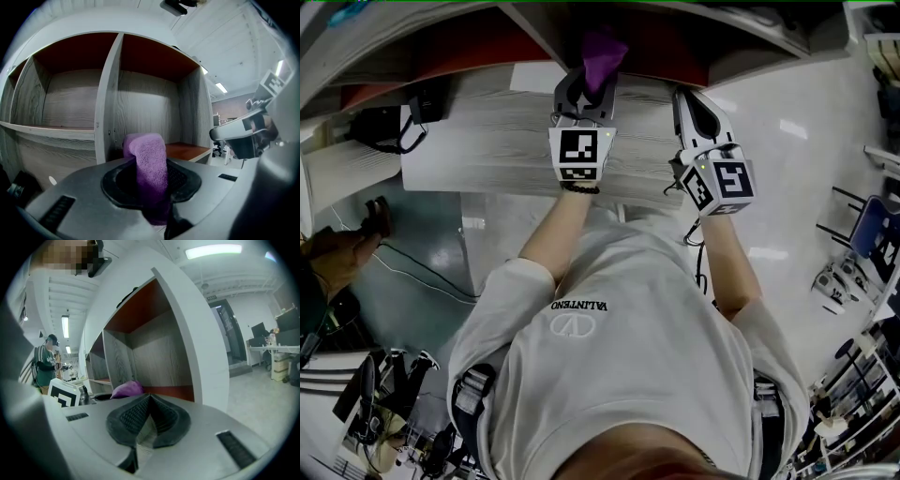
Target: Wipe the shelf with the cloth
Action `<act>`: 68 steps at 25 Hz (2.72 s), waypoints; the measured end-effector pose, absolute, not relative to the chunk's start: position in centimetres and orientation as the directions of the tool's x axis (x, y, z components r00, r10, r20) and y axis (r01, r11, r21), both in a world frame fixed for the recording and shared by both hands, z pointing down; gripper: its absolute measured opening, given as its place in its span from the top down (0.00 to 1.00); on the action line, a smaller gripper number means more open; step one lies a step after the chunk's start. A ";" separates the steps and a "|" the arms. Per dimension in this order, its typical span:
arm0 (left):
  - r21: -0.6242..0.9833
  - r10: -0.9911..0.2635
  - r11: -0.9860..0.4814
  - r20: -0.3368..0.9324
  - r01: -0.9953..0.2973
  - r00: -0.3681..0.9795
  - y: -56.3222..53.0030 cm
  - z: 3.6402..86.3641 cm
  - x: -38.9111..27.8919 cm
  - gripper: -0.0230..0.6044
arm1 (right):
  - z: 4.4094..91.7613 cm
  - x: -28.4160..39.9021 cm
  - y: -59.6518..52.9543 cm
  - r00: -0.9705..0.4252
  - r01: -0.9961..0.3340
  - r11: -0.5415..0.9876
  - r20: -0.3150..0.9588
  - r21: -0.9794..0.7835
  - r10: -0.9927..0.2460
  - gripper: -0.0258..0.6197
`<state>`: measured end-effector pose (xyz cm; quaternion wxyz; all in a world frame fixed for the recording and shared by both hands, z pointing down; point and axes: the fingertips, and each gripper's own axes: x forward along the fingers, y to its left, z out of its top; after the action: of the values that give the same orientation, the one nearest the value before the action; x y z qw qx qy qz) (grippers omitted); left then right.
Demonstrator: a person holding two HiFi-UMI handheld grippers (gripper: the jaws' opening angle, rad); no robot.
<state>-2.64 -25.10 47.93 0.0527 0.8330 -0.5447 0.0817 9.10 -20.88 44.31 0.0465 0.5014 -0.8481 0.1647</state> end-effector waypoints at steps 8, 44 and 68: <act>0.006 -0.894 -0.410 0.195 -0.912 0.404 -25.1 48.0 -0.9 0.81 | 44.6 10.6 -20.8 -0.488 -0.868 0.435 0.245 -0.241 -0.838 0.96; 0.011 -0.851 -0.491 0.209 -0.871 0.482 -24.1 47.9 9.4 0.81 | 44.1 16.1 -20.0 -0.505 -0.856 0.450 0.227 -0.257 -0.833 0.96; -0.028 -0.815 -0.552 0.227 -0.833 0.533 -23.6 47.7 14.2 0.81 | 43.7 18.9 -19.4 -0.503 -0.856 0.446 0.216 -0.261 -0.837 0.96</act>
<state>14.16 -23.60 47.69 0.0417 0.8744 -0.4714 0.1071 18.94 -19.42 43.66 0.0277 0.4980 -0.8499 0.1699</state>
